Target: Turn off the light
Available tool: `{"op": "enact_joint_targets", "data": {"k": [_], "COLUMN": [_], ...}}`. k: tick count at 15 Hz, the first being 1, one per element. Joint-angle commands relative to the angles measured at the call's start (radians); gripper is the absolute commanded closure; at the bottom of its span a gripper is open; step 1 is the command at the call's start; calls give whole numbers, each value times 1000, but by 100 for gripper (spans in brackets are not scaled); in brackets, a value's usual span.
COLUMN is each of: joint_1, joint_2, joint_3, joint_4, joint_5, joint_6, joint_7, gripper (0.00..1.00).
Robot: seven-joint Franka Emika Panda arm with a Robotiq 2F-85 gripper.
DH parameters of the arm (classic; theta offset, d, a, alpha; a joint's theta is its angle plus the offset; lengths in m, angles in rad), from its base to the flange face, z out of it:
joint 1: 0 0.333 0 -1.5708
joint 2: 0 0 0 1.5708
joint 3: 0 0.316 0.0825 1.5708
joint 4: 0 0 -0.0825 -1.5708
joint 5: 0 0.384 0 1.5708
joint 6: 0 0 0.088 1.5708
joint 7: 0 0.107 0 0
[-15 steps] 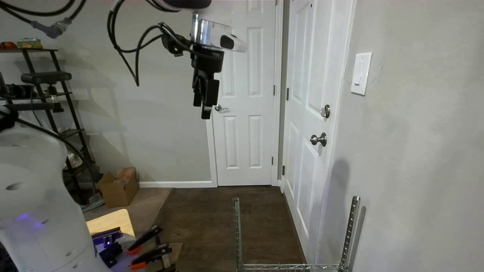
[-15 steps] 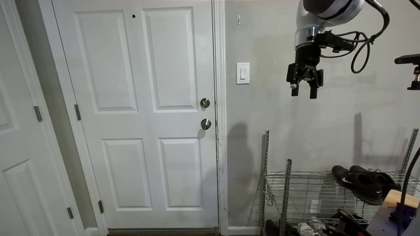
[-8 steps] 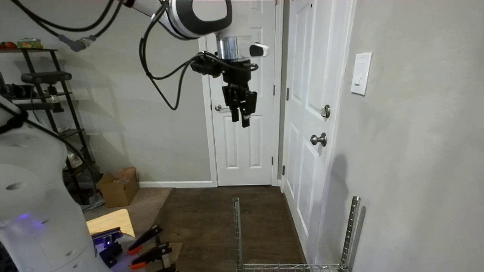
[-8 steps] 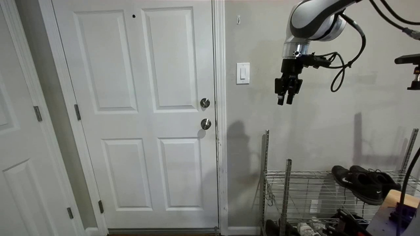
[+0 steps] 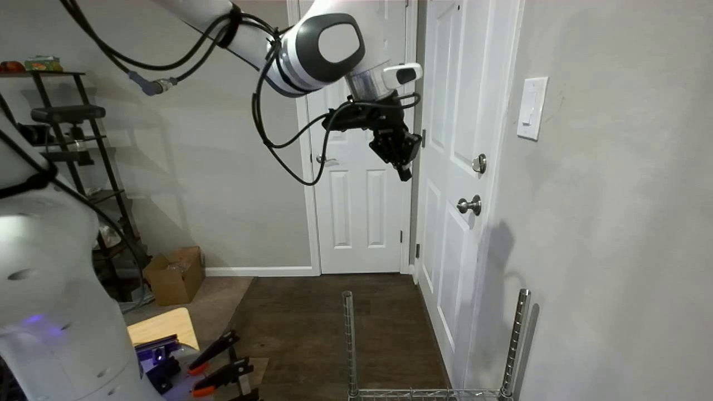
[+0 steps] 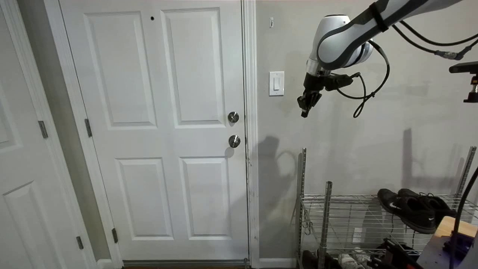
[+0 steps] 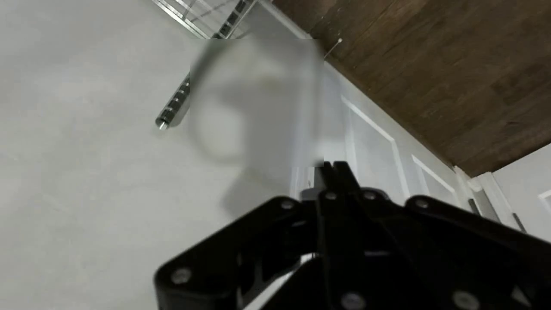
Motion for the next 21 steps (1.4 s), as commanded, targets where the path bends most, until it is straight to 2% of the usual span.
{"op": "enact_joint_targets", "data": {"k": [1, 5, 14, 17, 21], "joint_1": [-37, -64, -57, -53, -55], "joint_2": [55, 113, 272, 320, 377], "joint_3": [26, 35, 24, 15, -1], "joint_4": [33, 75, 305, 386, 482], "joint_5": [-151, -314, -678, -738, -753], "joint_6": [135, 230, 234, 227, 223], "joint_7": [50, 116, 274, 302, 299], "gripper": [99, 96, 97, 97, 97]}}
